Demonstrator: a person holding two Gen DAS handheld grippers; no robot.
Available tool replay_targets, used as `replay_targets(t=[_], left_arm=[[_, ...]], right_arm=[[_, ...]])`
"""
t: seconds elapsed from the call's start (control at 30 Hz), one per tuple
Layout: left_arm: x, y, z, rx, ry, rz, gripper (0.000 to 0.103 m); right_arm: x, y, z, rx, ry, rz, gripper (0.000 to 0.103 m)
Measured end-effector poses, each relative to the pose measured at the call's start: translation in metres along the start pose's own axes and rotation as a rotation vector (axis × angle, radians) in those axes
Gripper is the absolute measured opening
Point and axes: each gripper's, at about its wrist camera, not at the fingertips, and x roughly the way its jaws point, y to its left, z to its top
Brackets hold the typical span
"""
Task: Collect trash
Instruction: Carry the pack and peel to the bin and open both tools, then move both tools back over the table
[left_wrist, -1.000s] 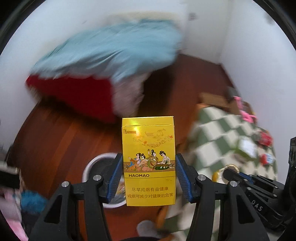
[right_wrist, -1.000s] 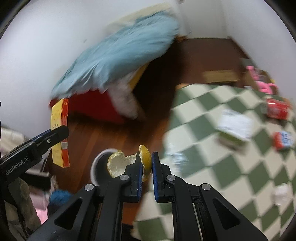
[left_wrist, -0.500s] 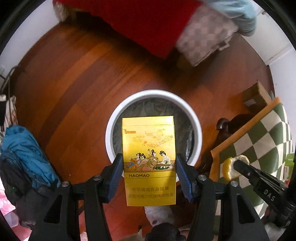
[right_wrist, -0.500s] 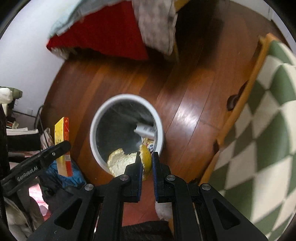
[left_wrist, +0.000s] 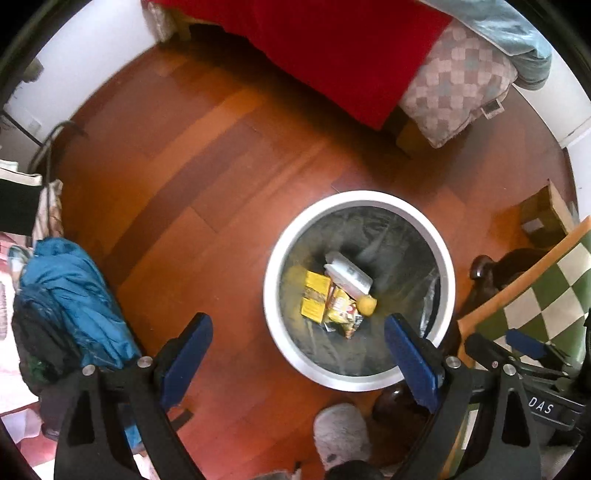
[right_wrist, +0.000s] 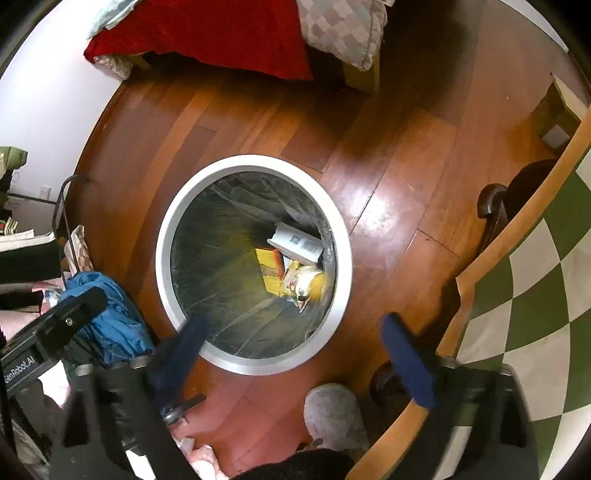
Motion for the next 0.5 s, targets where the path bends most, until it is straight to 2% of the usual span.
replay_targets(t=[0.17,0.3,0.5], left_arm=[[-0.016,0.001,-0.012,0.006,-0.031,0.045,0.095],[-0.029,-0.001,-0.021,0.016,-0.043,0.050,0.095],[-0.054,-0.005,-0.033,0.031,-0.074,0.039,0.095]], right_arm=[[-0.010,0.012,-0.016,-0.049,-0.020,-0.070,0.100],[-0.027,0.019,-0.031,-0.086,-0.049,-0.118,0.101],[-0.055,0.026,-0.052,-0.093,-0.078,-0.118,0.101]])
